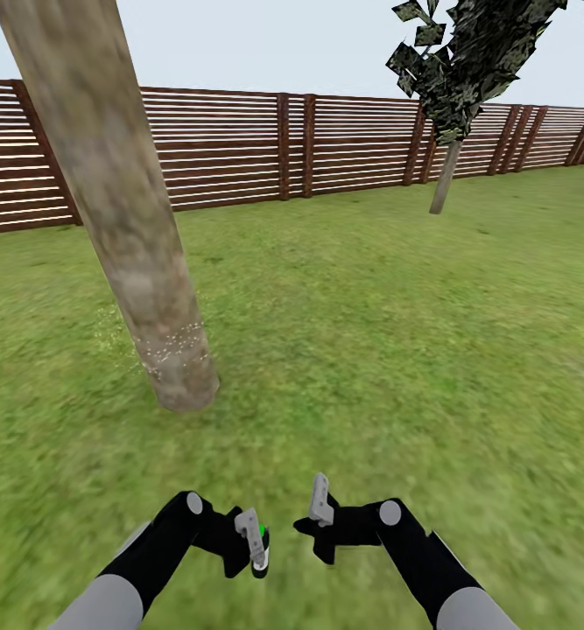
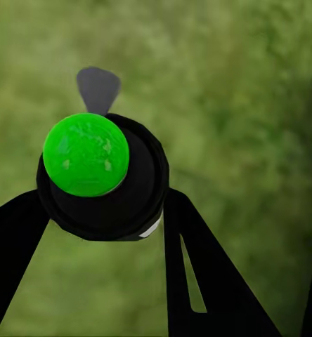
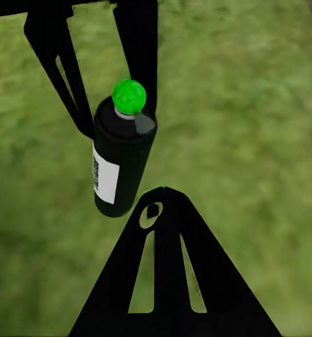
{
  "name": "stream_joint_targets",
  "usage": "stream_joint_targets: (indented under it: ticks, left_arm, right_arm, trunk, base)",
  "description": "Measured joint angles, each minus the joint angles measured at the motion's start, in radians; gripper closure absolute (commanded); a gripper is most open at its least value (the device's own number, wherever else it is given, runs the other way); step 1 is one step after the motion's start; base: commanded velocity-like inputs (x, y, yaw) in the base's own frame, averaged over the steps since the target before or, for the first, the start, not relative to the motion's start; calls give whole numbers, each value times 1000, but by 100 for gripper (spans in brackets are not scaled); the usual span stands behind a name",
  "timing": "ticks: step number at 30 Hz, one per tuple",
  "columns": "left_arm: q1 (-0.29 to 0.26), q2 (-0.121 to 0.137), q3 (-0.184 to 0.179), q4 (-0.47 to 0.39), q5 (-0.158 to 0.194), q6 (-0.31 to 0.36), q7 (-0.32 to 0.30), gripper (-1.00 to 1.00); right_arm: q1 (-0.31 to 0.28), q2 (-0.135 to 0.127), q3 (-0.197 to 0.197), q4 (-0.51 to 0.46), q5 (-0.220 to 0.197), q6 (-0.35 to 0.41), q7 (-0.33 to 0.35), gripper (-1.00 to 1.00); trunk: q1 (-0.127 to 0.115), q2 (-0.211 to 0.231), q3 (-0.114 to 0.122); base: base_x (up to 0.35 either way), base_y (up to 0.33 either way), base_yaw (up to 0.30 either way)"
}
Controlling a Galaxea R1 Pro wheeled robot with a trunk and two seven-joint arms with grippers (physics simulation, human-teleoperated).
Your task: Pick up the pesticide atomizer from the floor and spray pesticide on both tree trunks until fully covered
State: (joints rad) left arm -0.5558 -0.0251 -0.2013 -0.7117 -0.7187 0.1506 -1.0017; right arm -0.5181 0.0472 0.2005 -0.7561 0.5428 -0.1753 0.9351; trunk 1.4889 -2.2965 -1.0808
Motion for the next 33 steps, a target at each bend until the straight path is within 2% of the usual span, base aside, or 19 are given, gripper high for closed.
stream_joint_targets:
  ticks: [4,6,8,18,22,29,33]
  left_arm:
    - [3,-1,2,1,-1,0,7,100]
    - [4,-7,2,2,5,0,53,100]
    - [6,-17,2,3,6,0,70,100]
    - [7,-36,2,3,15,-6,66,100]
    - [7,-48,3,3,16,-9,45,100]
    - [7,-52,4,2,17,-11,41,100]
    - [8,-65,4,3,17,-12,41,100]
  right_arm:
    - [0,2,0,-6,-1,0,0,100]
    - [0,5,0,-7,-1,0,0,100]
    - [0,8,0,-7,-1,0,0,100]
    - [0,9,0,-6,0,0,-1,100]
    - [0,9,0,-3,2,0,-1,100]
    - [0,9,0,-4,3,0,-1,100]
    - [0,8,-1,-4,3,0,-1,100]
  trunk:
    - [0,0,0]
    - [0,0,0]
    - [0,0,0]
    - [0,0,0]
    - [0,0,0]
    - [0,0,0]
    - [0,0,0]
  base:
    - [0,0,0]
    - [0,0,0]
    - [0,0,0]
    - [0,0,0]
    - [0,0,0]
    - [0,0,0]
    - [0,0,0]
